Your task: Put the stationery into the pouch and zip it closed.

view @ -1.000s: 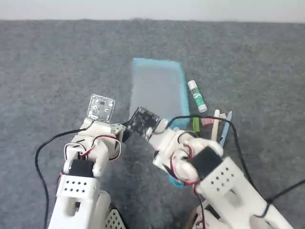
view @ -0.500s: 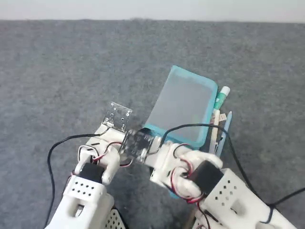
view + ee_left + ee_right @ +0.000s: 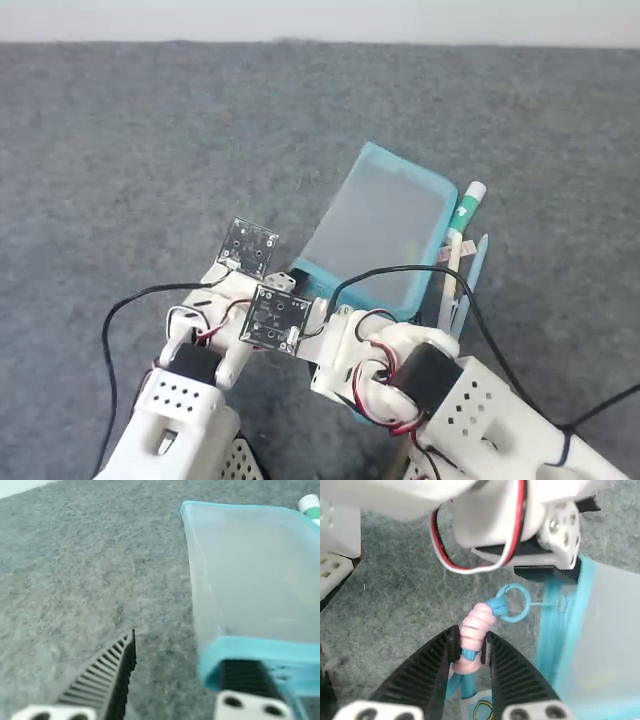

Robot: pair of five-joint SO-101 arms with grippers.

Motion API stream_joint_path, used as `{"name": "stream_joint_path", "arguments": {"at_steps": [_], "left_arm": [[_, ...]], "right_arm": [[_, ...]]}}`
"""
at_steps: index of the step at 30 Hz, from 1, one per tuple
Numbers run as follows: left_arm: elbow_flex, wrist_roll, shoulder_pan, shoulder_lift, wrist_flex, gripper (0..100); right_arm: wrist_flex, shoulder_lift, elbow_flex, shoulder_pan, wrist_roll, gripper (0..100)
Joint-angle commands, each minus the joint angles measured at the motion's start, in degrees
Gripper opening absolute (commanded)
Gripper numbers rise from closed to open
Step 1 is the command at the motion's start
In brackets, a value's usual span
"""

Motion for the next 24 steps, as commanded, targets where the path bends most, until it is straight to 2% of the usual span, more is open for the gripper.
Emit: {"name": "stream_joint_path", "arguments": {"at_steps": [1, 3, 7, 14, 19, 24], "left_arm": [[-1.27, -1.85, -0.70, 0.35, -2.46, 1], [-1.27, -3.87, -2.55, 0.26, -2.46, 2], [-1.45, -1.76, -7.12, 0.26, -2.46, 1], [-3.03, 2.73, -15.03, 0.26, -2.20, 1], [-2.95, 3.16, -15.91, 0.26, -1.14, 1], [-3.30, 3.16, -15.91, 0.26, 0.97, 1]], "right_arm": [[-0.57, -2.15, -0.35, 0.22, 1.41, 0.6], [-0.57, -2.15, -0.35, 2.33, 1.41, 0.6], [-0.57, -2.15, -0.35, 5.49, 1.49, 0.6], [-3.30, -1.36, -0.35, 18.24, 1.67, 0.6], [-3.47, -0.66, -0.70, 27.12, 3.87, 0.6], [-6.99, 7.34, -1.32, 31.25, 3.60, 0.6]]}}
